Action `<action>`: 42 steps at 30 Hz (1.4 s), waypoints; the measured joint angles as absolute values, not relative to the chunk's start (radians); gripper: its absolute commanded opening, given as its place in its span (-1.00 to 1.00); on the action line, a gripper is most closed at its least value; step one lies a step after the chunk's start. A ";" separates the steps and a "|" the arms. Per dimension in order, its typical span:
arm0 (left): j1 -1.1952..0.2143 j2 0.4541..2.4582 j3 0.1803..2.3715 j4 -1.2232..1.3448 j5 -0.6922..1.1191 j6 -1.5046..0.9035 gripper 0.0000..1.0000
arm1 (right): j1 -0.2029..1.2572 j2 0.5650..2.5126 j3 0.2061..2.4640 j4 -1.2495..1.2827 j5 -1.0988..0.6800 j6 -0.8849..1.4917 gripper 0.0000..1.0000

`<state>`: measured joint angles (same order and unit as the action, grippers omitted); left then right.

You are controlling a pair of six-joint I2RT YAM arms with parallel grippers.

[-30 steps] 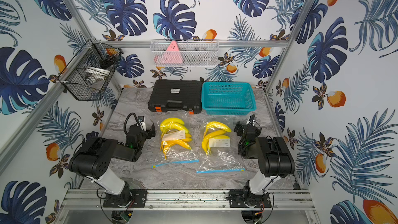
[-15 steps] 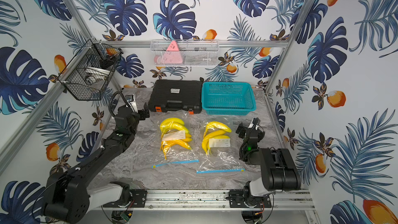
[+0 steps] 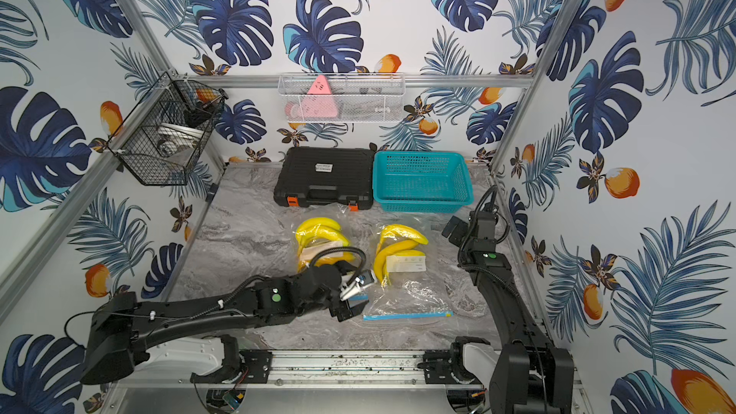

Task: Open the zip-top bag and take out the banana
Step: Pick up the zipper food storage bag at the center of the board.

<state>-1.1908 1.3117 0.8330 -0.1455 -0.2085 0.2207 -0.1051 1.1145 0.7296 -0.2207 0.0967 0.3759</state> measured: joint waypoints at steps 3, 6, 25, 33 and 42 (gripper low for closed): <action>-1.290 1.401 0.835 -0.133 -0.230 0.237 0.60 | -0.186 1.089 0.744 -0.297 0.041 0.393 0.96; -1.336 1.485 0.837 -0.086 -0.240 0.241 0.58 | -0.231 1.068 0.724 -0.318 -0.041 0.427 0.91; -1.371 1.924 1.028 0.135 -0.301 0.318 0.18 | -0.266 1.056 0.649 -0.397 -0.307 0.463 0.74; -1.371 1.992 1.057 0.230 -0.392 0.356 -0.04 | -0.266 1.028 0.615 -0.403 -0.319 0.463 0.74; -1.372 1.982 1.013 0.263 -0.501 0.424 -0.06 | -0.266 1.044 0.617 -0.401 -0.323 0.462 0.75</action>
<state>-1.3716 1.9820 1.0134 0.2630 -0.5011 0.4244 -0.2665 1.0435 0.6170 -0.4011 -0.3229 0.4618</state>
